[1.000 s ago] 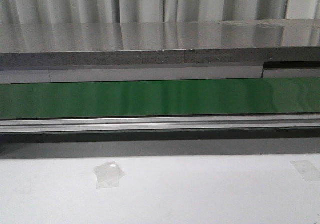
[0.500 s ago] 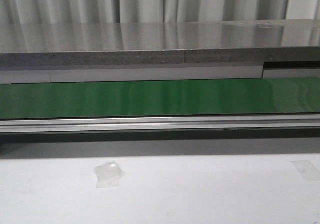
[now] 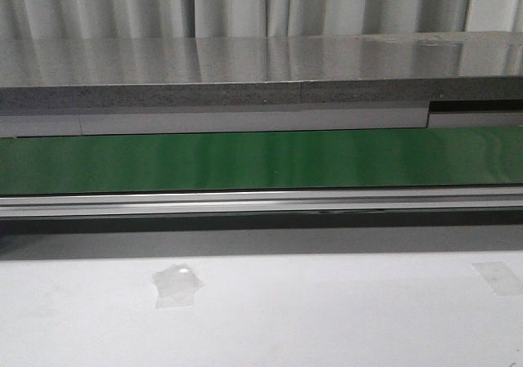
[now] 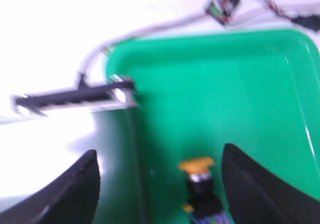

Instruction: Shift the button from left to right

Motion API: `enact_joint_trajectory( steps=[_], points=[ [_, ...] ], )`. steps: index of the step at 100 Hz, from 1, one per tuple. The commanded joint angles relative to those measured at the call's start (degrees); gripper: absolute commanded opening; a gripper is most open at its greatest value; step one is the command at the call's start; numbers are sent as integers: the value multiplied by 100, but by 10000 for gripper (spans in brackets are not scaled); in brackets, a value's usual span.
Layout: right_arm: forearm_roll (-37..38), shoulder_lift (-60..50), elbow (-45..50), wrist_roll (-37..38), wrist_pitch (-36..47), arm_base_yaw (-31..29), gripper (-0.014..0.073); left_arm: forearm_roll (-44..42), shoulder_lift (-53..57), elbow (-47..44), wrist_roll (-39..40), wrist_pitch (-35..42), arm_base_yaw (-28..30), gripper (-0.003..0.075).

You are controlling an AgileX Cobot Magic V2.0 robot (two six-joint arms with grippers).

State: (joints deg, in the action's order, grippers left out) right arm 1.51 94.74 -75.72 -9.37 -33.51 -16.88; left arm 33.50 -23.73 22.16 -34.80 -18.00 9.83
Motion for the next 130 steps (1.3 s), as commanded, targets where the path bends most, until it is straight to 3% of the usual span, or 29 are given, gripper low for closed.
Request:
enact_joint_trajectory(
  steps=[1,35,75,108,130],
  points=[
    [-151,-508,-193,-23,548,220,517,133,-27,154,4,389,-39,-20],
    [-636,-1228,68,-23,1008,1025,467,133,-27,154,4,389,-39,-20],
    [-642,-3015,2576,-23,2766,2043,464,133,-27,154,4,389,-39,-20],
    [-994,-4743,4349,-19,3268,2190,464,133,-27,154,4,389,-39,-20],
    [-1193,-5920,4855,-19,3351,2190,436,133,-27,154,4,389,-39,-20]
  ],
)
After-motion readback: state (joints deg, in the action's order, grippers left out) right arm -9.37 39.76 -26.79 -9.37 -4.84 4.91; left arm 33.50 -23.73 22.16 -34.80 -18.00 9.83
